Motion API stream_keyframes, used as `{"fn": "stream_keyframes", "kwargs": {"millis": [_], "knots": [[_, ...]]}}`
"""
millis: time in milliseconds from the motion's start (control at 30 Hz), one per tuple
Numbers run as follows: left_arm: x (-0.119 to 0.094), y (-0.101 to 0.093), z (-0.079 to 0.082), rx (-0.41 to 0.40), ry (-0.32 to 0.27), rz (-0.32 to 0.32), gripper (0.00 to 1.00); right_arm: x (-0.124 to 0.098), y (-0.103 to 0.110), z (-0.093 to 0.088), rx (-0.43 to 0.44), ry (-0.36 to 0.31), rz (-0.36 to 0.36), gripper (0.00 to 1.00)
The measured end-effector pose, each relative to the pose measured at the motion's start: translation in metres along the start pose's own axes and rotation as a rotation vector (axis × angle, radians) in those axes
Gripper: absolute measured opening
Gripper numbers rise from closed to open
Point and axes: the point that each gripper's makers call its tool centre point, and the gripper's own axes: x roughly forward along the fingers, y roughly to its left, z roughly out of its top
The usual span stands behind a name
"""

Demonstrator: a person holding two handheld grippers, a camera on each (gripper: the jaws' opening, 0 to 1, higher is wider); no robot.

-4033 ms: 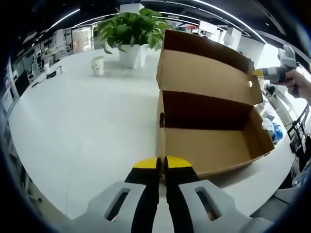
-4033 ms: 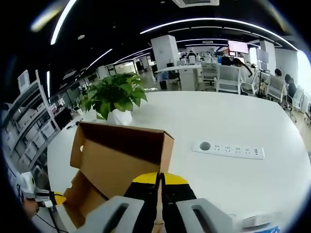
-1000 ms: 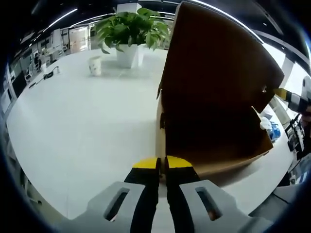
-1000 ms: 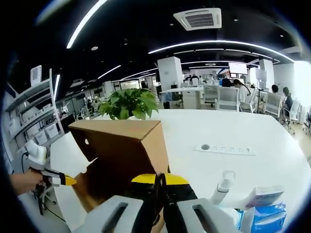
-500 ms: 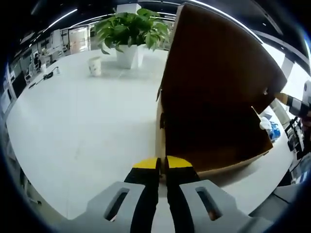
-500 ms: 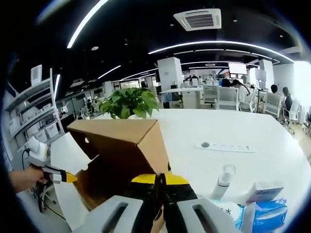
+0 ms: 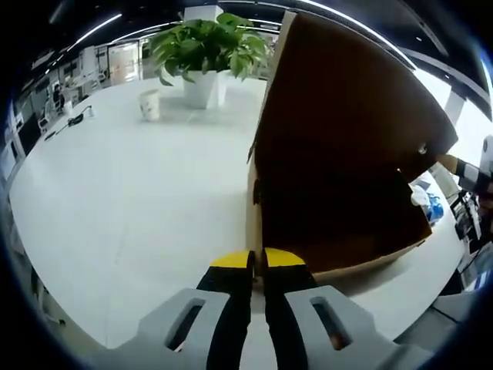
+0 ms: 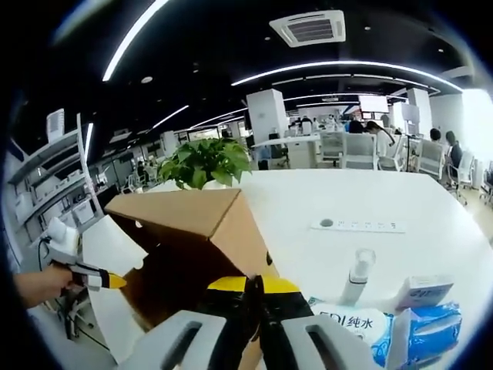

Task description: Operate the shoe box by opening the lid, removing the specified soft item, and placing it in the target area until the item is outside and the box remains undamaged.

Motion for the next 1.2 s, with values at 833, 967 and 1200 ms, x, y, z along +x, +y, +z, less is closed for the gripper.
{"fn": "stream_keyframes", "kwargs": {"millis": [833,967,1200], "knots": [[0.0,0.0,0.0,0.013,0.008,-0.019,0.03,-0.01,0.006,-0.028,0.043,0.028,0.003,0.0],[0.0,0.0,0.0,0.02,0.008,-0.022,0.03,-0.011,0.005,-0.034,0.062,0.041,0.004,0.0],[0.0,-0.001,0.001,0.024,0.012,-0.027,0.03,-0.012,0.009,-0.045,0.073,0.063,0.01,0.0]]}}
